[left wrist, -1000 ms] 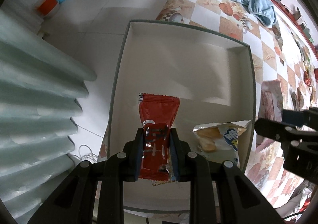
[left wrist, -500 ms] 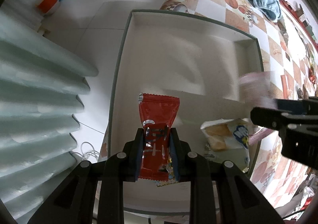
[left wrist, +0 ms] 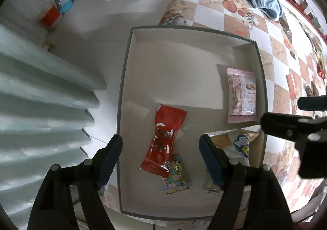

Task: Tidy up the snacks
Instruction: 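Open the left gripper to drop the red bar while the right gripper releases the pink packet into the box, then move both grippers from the box back over the snack pile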

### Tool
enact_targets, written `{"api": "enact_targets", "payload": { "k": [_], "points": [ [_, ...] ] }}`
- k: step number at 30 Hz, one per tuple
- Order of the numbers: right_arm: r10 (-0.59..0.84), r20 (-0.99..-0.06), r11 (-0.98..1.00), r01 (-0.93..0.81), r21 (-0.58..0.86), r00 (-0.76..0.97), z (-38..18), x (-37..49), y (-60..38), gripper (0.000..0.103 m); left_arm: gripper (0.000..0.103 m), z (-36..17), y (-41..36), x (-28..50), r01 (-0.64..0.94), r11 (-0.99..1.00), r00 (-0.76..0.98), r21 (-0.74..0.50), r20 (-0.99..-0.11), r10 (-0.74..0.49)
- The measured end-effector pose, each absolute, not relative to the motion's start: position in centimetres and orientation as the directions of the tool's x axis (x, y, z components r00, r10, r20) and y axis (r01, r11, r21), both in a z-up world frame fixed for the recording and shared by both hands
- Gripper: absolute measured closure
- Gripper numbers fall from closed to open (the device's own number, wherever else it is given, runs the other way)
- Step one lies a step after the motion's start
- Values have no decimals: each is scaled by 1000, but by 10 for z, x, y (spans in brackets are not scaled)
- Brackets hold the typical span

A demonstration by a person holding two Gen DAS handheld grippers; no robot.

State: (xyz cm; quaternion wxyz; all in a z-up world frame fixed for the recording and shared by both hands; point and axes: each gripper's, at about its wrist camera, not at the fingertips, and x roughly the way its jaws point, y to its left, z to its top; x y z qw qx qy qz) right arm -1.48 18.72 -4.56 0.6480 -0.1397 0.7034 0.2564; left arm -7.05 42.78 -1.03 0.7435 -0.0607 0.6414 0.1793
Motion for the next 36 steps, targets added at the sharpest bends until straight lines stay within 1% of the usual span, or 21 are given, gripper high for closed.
{"api": "enact_targets", "payload": {
  "k": [6,15,21,28,32,36],
  "points": [
    [131,-983,872,-457,176,-130,-45,-8,148,1,23,0,417,-64,-306,941,134,147,-972,195],
    [126,-980,933,-318,169,-151,-52,-14,73,1,22,15,379,-52,-217,962,151,168,-967,204],
    [136,-979,957,-235,169,-152,-54,-14,32,1,22,17,357,-42,-162,970,161,180,-965,206],
    [132,-980,979,-136,153,-151,-56,-18,-25,1,22,13,328,-34,-107,981,154,162,-972,177],
    [107,-980,994,-19,112,-171,-68,-24,-77,1,22,8,308,-33,-59,987,142,150,-977,157],
    [131,-970,978,188,92,-205,-83,-28,-133,1,22,4,289,-33,-13,990,134,142,-981,142]
  ]
}}
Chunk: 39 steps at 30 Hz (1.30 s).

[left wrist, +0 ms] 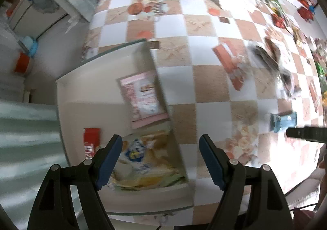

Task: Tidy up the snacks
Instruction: 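Move both grippers from the box back over the snack pile, then grasp a second pink Crispy Cranberry packet with the right gripper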

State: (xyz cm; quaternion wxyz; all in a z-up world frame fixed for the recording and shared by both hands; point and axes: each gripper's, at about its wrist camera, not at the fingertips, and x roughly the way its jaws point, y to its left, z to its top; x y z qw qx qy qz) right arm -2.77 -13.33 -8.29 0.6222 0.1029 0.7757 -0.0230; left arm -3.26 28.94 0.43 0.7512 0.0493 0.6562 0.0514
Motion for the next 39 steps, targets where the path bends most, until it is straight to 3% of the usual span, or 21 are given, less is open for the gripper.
{"api": "enact_targets", "payload": {
  "k": [3,17,29,39],
  "points": [
    [161,-964,948,304,92,-210,-90,-28,-165,1,22,2,278,-33,18,990,125,137,-983,134],
    [152,-972,954,284,97,-178,-94,-21,-218,1,22,-9,237,-13,14,999,60,53,-997,52],
    [134,-989,974,193,121,-60,-68,79,-233,1,22,-22,198,49,-168,985,47,-38,-998,-30],
    [82,-996,992,94,79,-33,-85,161,-224,1,22,-29,190,85,-237,971,58,-35,-998,-22]
  ]
}}
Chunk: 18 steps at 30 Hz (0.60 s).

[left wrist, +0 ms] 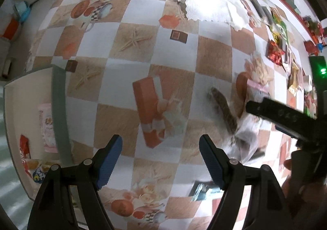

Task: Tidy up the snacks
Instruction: 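Grasp a second pink Crispy Cranberry packet with the right gripper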

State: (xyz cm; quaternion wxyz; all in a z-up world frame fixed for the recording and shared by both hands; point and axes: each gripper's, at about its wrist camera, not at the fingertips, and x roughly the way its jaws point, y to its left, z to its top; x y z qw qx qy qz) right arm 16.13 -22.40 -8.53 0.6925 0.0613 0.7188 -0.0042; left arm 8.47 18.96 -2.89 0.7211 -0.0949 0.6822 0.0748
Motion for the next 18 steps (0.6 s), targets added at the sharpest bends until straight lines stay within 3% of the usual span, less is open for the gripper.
{"api": "enact_targets", "payload": {
  "k": [18],
  "points": [
    [22,-999,1000,20,21,-47,-105,176,-296,1,22,-62,134,138,-198,979,50,-41,-998,-31]
  ]
}}
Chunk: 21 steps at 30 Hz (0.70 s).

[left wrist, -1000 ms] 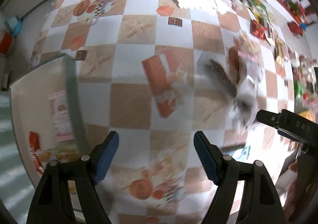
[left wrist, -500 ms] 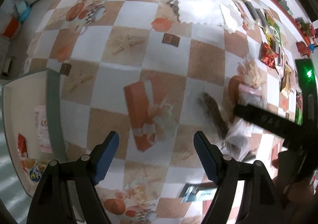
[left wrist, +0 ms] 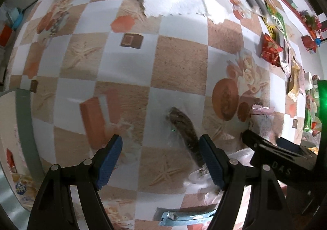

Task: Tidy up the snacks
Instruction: 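Grasp a second pink Crispy Cranberry packet with the right gripper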

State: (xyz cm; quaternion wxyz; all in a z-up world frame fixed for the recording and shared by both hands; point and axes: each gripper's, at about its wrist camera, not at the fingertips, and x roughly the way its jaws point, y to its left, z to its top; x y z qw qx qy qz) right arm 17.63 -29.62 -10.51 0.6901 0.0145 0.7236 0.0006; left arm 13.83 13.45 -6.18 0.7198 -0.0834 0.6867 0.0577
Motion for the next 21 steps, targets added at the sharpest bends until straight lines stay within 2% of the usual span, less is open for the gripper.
{"api": "enact_targets", "payload": {
  "k": [14,16,17,18,20,21],
  "points": [
    [24,-996,1000,-3,24,-82,-116,167,-250,1,21,-87,128,156,-197,980,-12,21,-1000,19],
    [20,-997,1000,-10,20,-73,-116,165,-248,8,24,-89,127,147,-183,983,-21,19,-1000,16],
    [18,-998,999,-25,20,-58,-112,163,-246,17,29,-89,123,146,-175,984,-18,19,-1000,16],
    [16,-999,999,-38,18,-46,-109,160,-245,31,32,-86,119,145,-164,986,-13,18,-1000,16],
    [15,-1000,997,-70,17,-21,-102,159,-239,52,50,-88,111,134,-144,990,-11,10,-1000,9],
    [21,-1000,997,-79,23,-21,-100,158,-237,52,56,-86,111,134,-133,991,-9,5,-1000,4]
  ]
}}
